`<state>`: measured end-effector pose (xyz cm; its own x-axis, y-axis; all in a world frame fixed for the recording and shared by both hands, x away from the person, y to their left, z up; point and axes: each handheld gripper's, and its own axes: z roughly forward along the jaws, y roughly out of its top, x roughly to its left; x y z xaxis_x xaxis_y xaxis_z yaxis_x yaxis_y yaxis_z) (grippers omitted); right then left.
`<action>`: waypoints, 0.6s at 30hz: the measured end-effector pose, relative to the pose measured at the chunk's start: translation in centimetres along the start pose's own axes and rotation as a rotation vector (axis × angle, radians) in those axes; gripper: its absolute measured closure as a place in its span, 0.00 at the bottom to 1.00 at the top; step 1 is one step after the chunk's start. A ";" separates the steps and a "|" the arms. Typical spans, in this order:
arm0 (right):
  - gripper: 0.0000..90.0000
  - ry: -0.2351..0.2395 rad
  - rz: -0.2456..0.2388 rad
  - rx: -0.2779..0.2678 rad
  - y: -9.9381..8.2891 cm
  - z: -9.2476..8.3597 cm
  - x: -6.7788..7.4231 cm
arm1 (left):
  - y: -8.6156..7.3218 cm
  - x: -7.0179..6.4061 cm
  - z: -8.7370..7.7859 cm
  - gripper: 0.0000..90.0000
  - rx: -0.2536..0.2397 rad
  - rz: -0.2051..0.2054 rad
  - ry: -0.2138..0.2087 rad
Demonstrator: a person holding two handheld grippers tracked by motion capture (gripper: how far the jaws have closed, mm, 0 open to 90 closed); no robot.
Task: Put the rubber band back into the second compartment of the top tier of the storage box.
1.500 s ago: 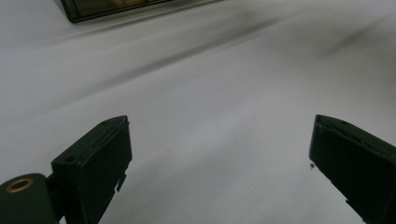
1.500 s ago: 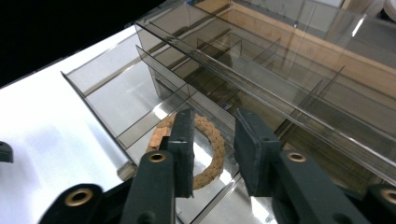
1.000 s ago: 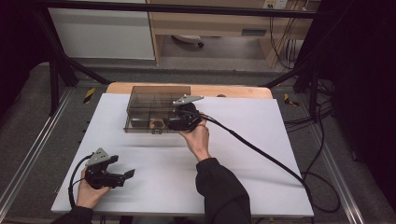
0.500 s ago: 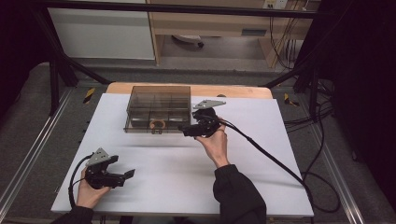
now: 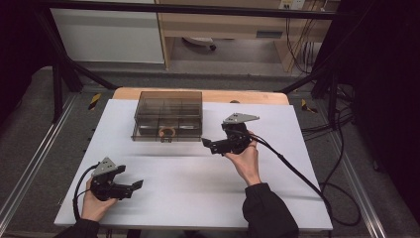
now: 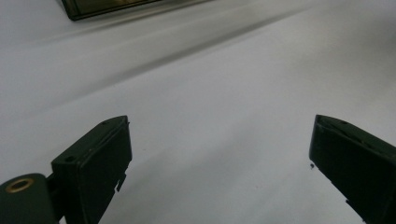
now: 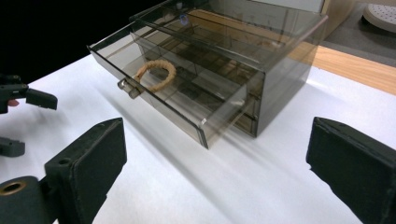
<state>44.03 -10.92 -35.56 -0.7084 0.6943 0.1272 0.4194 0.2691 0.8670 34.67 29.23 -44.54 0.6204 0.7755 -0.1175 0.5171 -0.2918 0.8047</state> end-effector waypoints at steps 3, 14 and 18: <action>0.04 0.001 0.004 -0.004 -0.7 -0.7 -0.4 | 0.0 0.0 0.0 0.06 0.004 0.003 0.000; 0.01 -0.012 0.018 -0.006 -3.6 -3.0 -1.8 | 0.0 0.0 0.1 0.06 0.006 0.003 0.002; 0.01 -0.013 0.025 -0.007 -4.8 -3.9 -2.4 | 0.0 0.0 0.1 0.06 0.004 -0.001 0.002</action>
<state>41.51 -16.50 -38.13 -0.6903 0.7092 0.1432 0.4334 0.2469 0.8667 34.71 29.14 -44.63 0.6188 0.7767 -0.1174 0.5204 -0.2934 0.8020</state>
